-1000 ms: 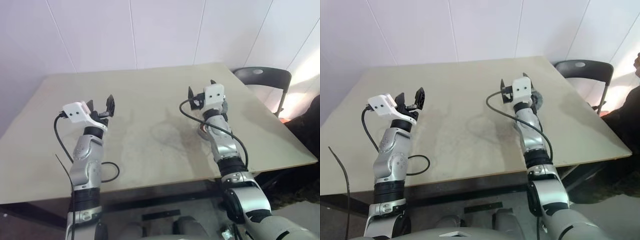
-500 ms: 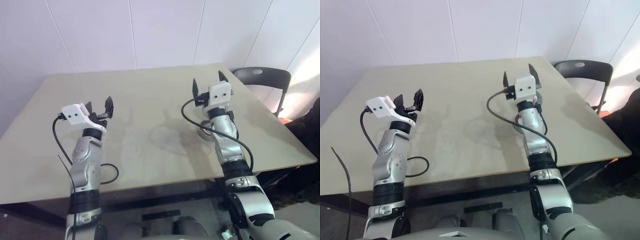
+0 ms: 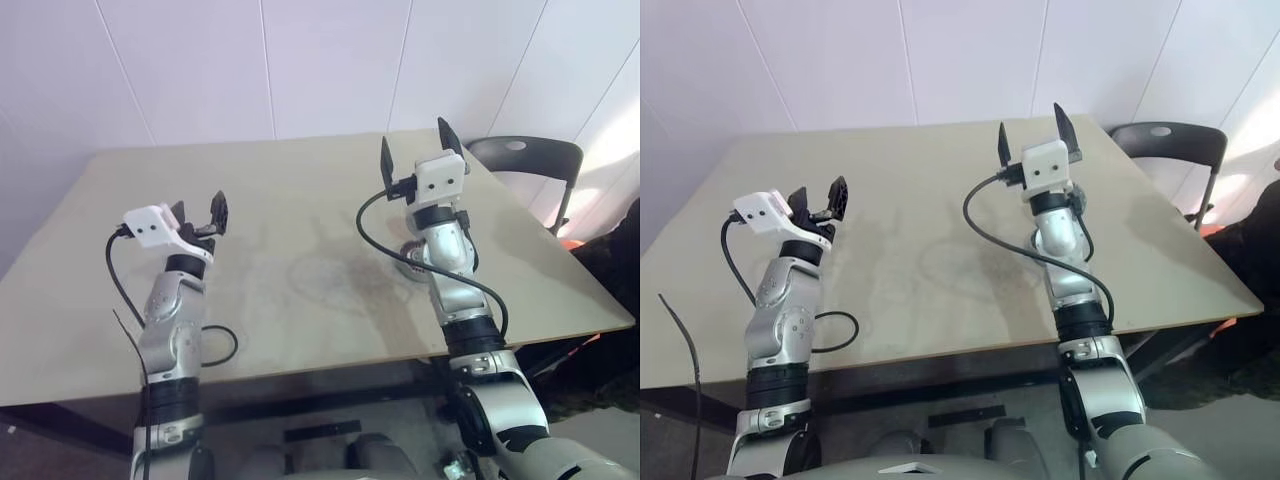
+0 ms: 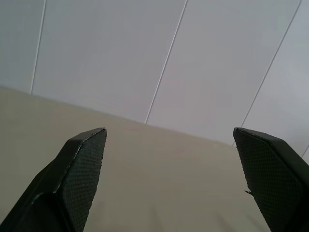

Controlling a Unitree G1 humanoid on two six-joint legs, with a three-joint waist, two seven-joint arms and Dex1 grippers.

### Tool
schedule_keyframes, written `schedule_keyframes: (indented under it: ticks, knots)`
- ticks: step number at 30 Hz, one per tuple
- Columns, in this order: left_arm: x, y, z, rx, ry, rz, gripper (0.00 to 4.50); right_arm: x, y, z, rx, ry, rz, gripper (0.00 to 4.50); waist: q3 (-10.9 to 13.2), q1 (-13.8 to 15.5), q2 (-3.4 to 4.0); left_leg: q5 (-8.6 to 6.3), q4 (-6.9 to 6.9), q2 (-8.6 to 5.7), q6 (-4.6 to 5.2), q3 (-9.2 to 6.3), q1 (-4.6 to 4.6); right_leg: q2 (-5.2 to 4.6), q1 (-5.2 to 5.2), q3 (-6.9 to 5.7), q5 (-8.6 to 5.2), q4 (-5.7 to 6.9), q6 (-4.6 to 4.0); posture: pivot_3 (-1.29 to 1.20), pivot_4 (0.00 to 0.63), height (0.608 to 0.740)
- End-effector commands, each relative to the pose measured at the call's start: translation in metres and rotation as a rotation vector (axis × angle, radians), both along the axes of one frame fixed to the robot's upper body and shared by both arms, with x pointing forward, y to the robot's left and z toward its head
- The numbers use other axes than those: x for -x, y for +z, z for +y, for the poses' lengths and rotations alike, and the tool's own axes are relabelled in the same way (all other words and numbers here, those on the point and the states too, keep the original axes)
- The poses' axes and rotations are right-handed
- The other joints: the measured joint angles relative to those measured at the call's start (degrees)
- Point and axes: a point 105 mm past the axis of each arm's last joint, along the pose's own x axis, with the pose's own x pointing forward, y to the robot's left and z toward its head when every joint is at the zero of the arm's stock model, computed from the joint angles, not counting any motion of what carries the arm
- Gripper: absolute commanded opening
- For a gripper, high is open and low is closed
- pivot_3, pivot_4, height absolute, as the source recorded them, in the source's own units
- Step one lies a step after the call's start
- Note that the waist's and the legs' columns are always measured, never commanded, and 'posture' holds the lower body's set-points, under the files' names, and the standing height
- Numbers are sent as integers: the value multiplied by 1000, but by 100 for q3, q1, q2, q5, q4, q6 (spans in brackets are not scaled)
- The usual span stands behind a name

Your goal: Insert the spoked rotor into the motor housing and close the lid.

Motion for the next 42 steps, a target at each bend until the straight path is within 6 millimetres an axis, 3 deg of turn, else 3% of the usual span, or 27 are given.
schedule_keyframes:
  ticks: [1, 5, 14, 20, 26, 32, 37, 42]
  knots:
    - [4, 15, 2, -28, -1, -52, 4463, 3, -3, -13, -4, -3, 26, 4436, 0, 13, 0, 0, 0, 0, 0, 0, 1, 0, 2, 0, 0, -1, 0, 0, 0, 740]
    - [7, 11, 13, -30, 31, -36, 4463, 13, -11, -15, 11, 6, 45, 4436, 1, 11, 1, -5, -1, 1, 8, -1, 0, 1, 4, 1, 0, -8, 0, 0, 0, 740]
    - [10, 7, 7, -32, 8, -21, 4463, 12, -13, -13, -15, -4, 60, 4436, 1, 2, 2, -5, 1, 4, 8, 2, 9, 10, 13, 5, -1, -9, 0, 0, 0, 740]
    - [33, -13, 21, -14, 63, 40, 4463, 10, -17, -16, -18, -12, 81, 4436, 2, -9, 3, -7, -1, 9, 11, 5, 7, 12, 9, 11, -1, -14, 0, 0, 0, 740]
    - [67, -29, 28, -76, 158, 77, 4463, 7, -39, -20, -36, -32, 173, 4436, 2, 0, 3, -8, 0, 11, 12, 6, 9, 10, 13, 12, -3, -18, -4, 0, 0, 740]
    - [75, -9, 26, -233, 224, -31, 4463, 4, -46, -18, -32, -22, 200, 4436, 4, 33, 6, -7, 4, 11, 11, 6, 12, 15, 17, 11, -12, -17, -20, 0, 0, 740]
    - [77, 17, 10, -312, 193, -193, 4463, 1, -46, -16, -31, -14, 204, 4436, 5, 26, 7, -7, 3, 11, 12, 11, 18, 15, 23, 15, -12, -20, -19, 0, 0, 740]
    - [76, 17, 10, -276, 173, -226, 4463, 4, -39, -9, 1, 8, 156, 4436, 6, 10, 11, -7, 2, 12, 12, 11, 18, 16, 22, 15, -12, -20, -18, 0, 0, 740]
